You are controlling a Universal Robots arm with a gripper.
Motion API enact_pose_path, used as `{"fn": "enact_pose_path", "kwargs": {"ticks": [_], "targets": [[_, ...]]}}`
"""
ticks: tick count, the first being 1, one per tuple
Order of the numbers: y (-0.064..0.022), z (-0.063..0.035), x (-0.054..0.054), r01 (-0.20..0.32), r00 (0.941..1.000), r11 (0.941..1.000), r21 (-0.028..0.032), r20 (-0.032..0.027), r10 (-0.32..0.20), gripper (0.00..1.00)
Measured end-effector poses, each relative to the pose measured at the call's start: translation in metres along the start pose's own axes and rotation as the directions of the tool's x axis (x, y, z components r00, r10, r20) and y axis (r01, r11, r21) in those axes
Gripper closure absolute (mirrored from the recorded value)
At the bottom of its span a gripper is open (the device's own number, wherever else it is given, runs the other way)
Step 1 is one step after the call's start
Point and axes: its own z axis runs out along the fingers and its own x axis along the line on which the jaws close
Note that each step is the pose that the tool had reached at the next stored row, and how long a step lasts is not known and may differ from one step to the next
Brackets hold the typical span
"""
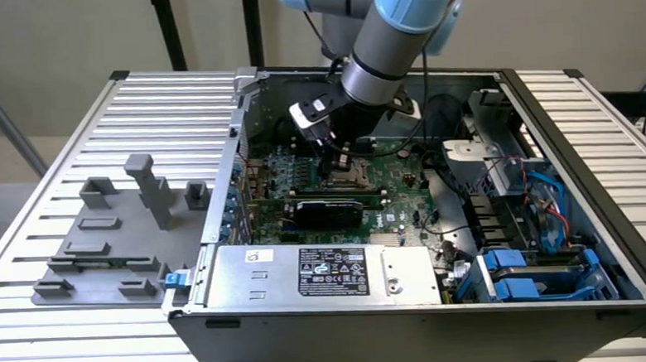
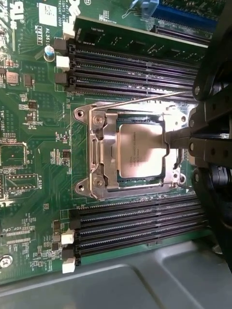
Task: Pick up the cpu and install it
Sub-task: 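Close the cpu cover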
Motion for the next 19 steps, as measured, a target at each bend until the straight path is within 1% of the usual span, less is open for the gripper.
{"fn": "enact_pose_path", "kwargs": {"ticks": [2, 5, 8, 9, 12, 14, 19], "targets": [[0.0002, 0.0019, 0.000, 0.000, 1.0000, 1.0000, -0.0004, 0.0011, 0.000, 0.89], [0.0004, 0.0024, 0.000, 0.000, 1.0000, 1.0000, -0.0011, -0.0004, 0.000, 0.89], [-0.0006, -0.0007, 0.000, 0.001, 1.0000, 1.0000, -0.0025, -0.0027, -0.001, 0.89], [-0.0015, -0.0028, 0.000, 0.000, 1.0000, 1.0000, -0.0016, -0.0014, 0.000, 0.89], [-0.0051, -0.0078, 0.000, 0.000, 1.0000, 1.0000, -0.0012, -0.0008, 0.000, 0.89], [-0.0090, -0.0101, 0.000, 0.000, 1.0000, 1.0000, -0.0011, -0.0007, 0.000, 0.89], [-0.0198, -0.0126, -0.002, 0.000, 1.0000, 1.0000, -0.0012, -0.0008, 0.000, 0.89]]}}
